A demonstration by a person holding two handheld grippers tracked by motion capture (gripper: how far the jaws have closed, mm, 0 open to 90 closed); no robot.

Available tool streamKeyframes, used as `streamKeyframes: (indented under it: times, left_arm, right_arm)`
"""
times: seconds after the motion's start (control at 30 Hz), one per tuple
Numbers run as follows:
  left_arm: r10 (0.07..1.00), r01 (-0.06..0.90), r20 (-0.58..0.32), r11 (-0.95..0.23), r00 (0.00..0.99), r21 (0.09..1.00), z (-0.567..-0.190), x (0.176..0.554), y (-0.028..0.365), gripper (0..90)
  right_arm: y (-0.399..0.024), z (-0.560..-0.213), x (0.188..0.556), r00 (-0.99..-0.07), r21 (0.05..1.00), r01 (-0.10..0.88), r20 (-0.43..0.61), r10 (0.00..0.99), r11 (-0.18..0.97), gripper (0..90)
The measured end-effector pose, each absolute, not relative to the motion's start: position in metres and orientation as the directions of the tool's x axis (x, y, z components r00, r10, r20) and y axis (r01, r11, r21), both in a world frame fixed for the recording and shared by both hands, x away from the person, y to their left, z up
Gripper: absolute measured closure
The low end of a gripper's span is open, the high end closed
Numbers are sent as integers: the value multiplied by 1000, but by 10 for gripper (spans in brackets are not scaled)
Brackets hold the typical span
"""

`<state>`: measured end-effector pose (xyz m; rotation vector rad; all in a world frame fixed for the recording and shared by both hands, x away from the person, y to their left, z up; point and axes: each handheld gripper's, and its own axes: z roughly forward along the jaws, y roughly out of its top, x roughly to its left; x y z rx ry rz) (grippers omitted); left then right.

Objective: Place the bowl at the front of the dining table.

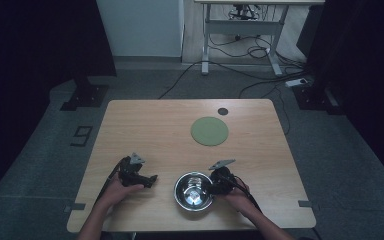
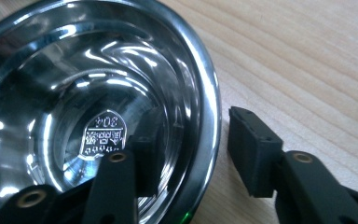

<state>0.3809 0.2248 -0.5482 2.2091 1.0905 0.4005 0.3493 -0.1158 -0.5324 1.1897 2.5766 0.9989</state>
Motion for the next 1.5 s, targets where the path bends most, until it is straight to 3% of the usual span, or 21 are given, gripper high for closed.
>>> streamKeyframes:
  times: [0.17,0.3,0.67,1.5]
  left_arm:
    - [792,599,-7,-455,610,659,-548,381,225,0]
    - [792,599,-8,-455,610,659,-548,381,225,0]
    - [792,599,-8,-455,610,659,-548,381,225,0]
    - [792,599,-8,-455,610,659,-548,381,225,0]
  right_arm:
    - [-116,-532,349,-681,616,633,154,716,469,640]
    - [-114,-532,349,-688,604,643,184,702,471,760]
    - [-123,-528,353,-633,603,709,317,706,364,866]
    - [-139,-513,354,-594,645,722,394,701,249,861]
